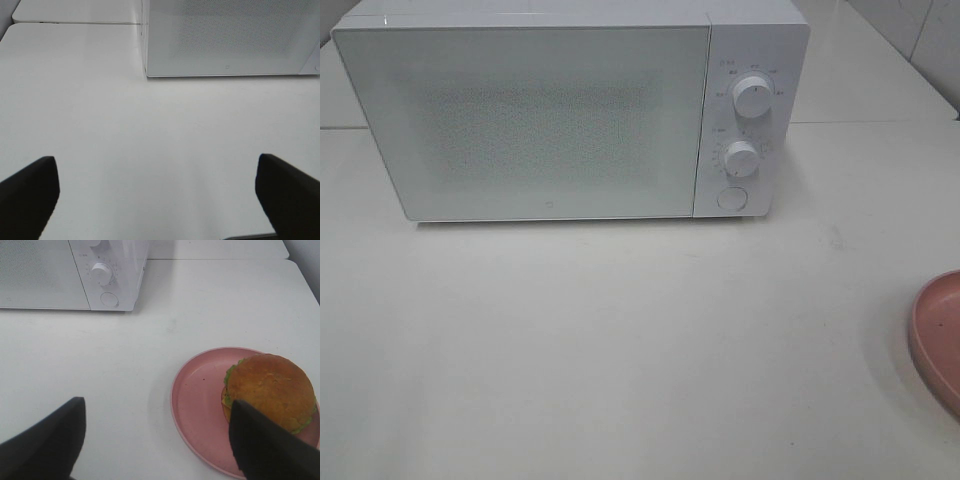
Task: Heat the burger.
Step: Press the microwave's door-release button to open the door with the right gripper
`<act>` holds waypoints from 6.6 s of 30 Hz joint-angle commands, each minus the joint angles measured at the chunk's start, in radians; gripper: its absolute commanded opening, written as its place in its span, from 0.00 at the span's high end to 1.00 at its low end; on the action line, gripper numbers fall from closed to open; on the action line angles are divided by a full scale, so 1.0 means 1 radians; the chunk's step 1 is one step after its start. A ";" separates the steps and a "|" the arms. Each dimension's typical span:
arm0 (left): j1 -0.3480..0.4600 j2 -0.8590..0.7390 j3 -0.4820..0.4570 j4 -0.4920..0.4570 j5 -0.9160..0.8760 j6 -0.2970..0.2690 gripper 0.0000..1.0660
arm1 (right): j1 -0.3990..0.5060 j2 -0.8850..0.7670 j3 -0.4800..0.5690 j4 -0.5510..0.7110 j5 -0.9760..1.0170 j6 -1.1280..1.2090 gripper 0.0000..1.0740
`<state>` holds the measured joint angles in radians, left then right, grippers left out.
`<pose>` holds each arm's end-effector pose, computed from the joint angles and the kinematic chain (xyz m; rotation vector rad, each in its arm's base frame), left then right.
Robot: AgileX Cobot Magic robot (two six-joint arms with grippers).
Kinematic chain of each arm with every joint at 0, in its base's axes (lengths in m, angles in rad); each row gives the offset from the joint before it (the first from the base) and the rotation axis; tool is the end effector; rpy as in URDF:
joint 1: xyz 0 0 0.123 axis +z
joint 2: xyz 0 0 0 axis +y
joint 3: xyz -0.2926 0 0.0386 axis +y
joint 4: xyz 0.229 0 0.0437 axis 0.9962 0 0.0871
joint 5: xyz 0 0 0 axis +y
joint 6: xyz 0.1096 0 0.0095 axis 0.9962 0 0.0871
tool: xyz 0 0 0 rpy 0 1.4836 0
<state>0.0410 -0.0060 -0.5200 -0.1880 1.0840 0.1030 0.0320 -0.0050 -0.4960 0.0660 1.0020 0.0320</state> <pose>-0.0189 -0.0190 0.2640 0.0771 2.0285 -0.1339 -0.0125 0.0057 0.2643 -0.0008 1.9849 0.1197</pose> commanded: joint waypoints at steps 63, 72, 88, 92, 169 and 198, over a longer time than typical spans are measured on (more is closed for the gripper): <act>-0.002 -0.022 0.002 -0.001 -0.009 0.001 0.06 | -0.004 0.765 0.036 0.043 -0.903 -0.009 0.29; -0.002 -0.022 0.002 -0.001 -0.009 0.001 0.06 | -0.004 0.866 0.128 0.024 -1.258 -0.009 0.29; -0.002 -0.022 0.002 -0.001 -0.009 0.001 0.06 | -0.004 1.293 0.213 -0.035 -1.816 -0.063 0.29; -0.002 -0.022 0.002 -0.001 -0.009 0.001 0.06 | 0.026 1.346 0.213 0.012 -1.878 -0.104 0.29; -0.002 -0.022 0.002 -0.001 -0.009 0.001 0.06 | 0.717 1.674 0.132 0.766 -1.999 1.136 1.00; -0.002 -0.022 0.002 -0.001 -0.009 0.001 0.06 | 0.591 1.895 -0.064 0.591 -1.941 1.295 1.00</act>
<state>0.0410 -0.0060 -0.5200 -0.1880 1.0840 0.1030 0.6300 1.8900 -0.5500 0.6740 -0.9500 1.3190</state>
